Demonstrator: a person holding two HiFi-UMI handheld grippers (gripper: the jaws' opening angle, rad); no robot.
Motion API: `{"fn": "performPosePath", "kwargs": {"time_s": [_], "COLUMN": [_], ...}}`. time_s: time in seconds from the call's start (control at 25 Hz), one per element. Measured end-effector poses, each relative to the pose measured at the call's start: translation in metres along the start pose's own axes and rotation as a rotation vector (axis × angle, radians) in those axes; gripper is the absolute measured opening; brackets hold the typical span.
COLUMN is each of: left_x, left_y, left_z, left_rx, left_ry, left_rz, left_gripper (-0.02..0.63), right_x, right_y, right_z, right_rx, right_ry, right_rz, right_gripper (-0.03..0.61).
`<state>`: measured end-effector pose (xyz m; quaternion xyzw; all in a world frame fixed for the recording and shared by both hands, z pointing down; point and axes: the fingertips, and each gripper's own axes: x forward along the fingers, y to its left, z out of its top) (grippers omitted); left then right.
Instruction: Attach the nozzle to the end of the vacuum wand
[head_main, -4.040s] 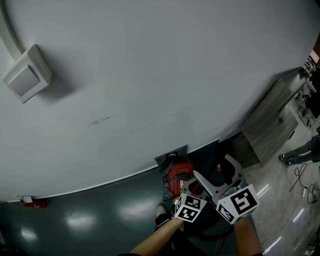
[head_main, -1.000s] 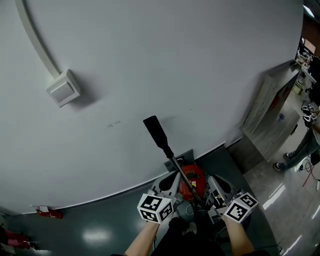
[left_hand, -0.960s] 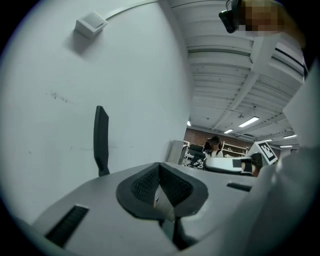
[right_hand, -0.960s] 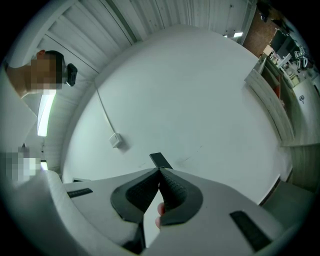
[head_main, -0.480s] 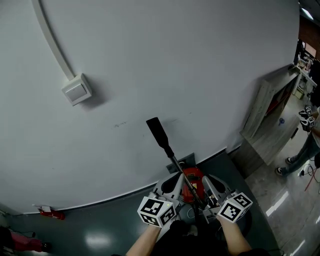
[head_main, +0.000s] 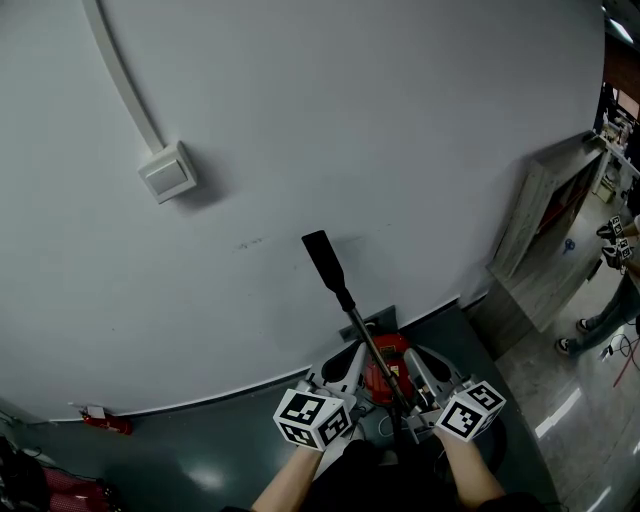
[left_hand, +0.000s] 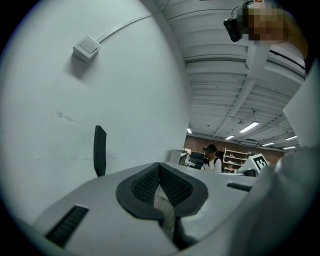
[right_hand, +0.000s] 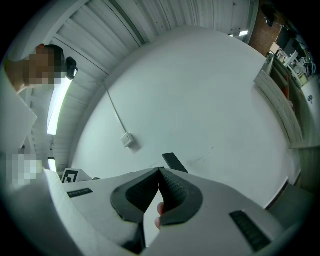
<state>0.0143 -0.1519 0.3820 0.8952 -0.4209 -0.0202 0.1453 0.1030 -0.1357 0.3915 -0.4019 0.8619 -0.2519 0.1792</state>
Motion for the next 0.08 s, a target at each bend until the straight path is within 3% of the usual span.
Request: {"fn": "performPosePath", "kwargs": {"time_s": [0.08], "left_x": [-0.0013], "left_y": [0.0007], "left_z": [-0.0007], "left_rx": [-0.006], "left_ry": [0.0], "left_rz": [0.001], "left_gripper": [0.005], "right_x": [0.0004], "right_y": [0.0015], "right_z": [-0.0014], "right_rx": [-0.001], "right_ry": [0.003], "right_rz": [0.003], "right_gripper": [0.018]}}
